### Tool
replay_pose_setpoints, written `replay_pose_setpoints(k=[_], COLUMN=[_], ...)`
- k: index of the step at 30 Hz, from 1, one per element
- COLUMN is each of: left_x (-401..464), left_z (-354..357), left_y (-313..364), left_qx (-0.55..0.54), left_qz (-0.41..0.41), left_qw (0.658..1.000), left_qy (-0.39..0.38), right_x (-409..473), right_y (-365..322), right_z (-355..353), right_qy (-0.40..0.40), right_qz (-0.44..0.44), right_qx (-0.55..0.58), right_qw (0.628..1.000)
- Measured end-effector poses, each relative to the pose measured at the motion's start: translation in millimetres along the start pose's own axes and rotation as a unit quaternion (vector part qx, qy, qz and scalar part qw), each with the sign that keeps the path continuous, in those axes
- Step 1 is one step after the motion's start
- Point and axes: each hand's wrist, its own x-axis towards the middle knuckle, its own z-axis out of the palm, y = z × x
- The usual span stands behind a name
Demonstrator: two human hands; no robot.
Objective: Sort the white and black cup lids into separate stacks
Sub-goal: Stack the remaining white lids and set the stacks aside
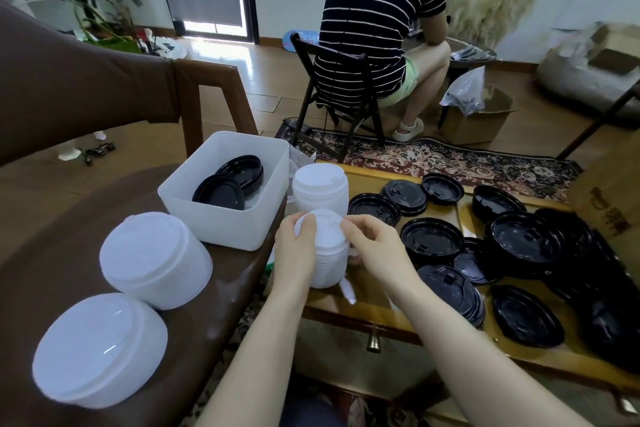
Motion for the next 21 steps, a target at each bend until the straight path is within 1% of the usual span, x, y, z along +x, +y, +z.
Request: replay_pose_setpoints(k=[4,8,10,13,16,21], left_x=[-15,-38,-41,-37,-29,-14], left_z=[-10,-21,-21,-19,-16,-8], left_y=[1,-15,-20,-21,-19,-16], left_qx=[-0.027,0.052,0.057,0.028,-0.008,-0.029], left_qz=[0.015,0.052,0.066,0.054,0.039,0.033], left_qw=[1.0,0.997,0.996,0.998,0.999,0.999], left_qy=[0.003,-0.013,0.001,0.023,0.017,0.015], right_x=[-4,-11,-14,-14,-10,-1], right_y=[0,3,2,1,0,0], right_z=[-6,-8,-6,-3,-1,4], right_qy=[-0.001,-0.05,-0.062,-0.051,-0.023,0.027], right_qz=[-0.017,-0.015,-0.006,-0.006,-0.002,-0.001], right_qx=[-0.008,-0.063,-0.084,-0.062,-0.034,-0.019], right_qw=[1.0,0.997,0.995,0.997,0.999,0.999])
